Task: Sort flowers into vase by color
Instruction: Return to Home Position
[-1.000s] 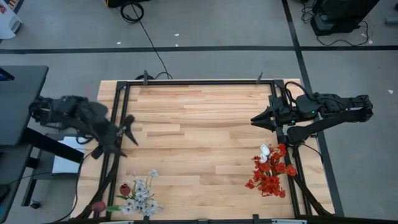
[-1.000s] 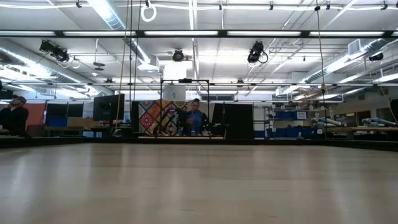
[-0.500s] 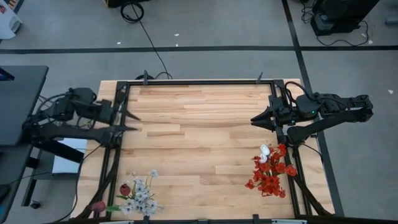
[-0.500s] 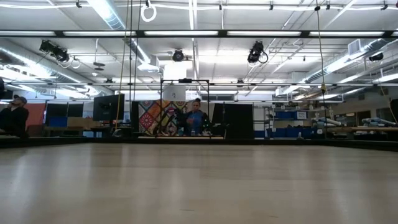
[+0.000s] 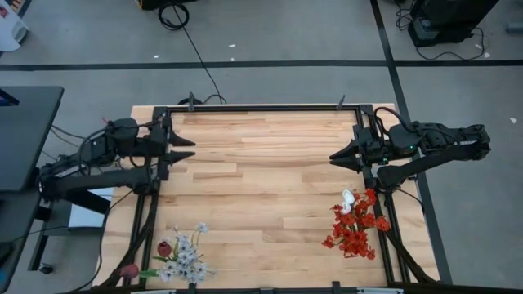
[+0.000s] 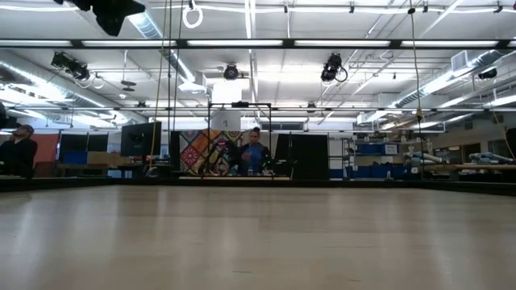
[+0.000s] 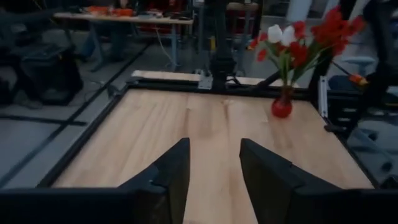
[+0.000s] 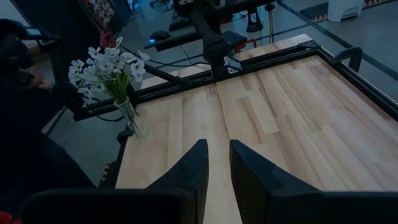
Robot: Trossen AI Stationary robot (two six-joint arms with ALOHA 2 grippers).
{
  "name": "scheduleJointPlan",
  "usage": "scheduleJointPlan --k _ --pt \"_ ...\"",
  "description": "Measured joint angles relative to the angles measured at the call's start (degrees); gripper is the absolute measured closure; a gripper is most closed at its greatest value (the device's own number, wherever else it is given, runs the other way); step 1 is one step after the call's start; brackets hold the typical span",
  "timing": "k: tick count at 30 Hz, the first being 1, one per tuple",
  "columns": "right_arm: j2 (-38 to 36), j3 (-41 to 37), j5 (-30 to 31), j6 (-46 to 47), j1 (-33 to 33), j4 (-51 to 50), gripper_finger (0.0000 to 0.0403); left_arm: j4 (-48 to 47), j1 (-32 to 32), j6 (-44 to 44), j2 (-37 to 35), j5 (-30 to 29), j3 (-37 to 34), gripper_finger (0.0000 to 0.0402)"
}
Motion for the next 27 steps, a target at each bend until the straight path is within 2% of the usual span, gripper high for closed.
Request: scheduleJointPlan --k 6,11,16,20,24,27 --pt "0.0 0.0 -0.02 -0.01 0.0 -0.01 0.0328 -0.24 -0.56 -7.31 -1.76 2.31 -0.61 0.0289" --pt "-0.02 0.0 0.0 0.01 0.0 0.01 0.0328 -0.74 -0.58 -7.01 -9.12 2.19 -0.63 0.0339" --pt "-0.02 0.0 -0.01 -0.01 0.0 -0.01 0.0328 -4.83 -0.58 -1.42 -18.08 0.66 -0.64 0.0381" --pt "-0.02 0.0 0.0 0.0 0.0 -0.01 0.0328 -4.57 -0.58 -0.28 -25.78 -1.4 -3.48 0.0395" --pt "0.05 0.0 -0.04 0.0 0.0 -0.02 0.0328 -5.91 -0.61 -3.04 -26.82 3.59 -8.78 0.0395" --pt "0.22 0.0 -0.04 0.0 0.0 0.01 0.0328 5.45 -0.63 -2.68 -27.08 6.72 -12.98 0.0393"
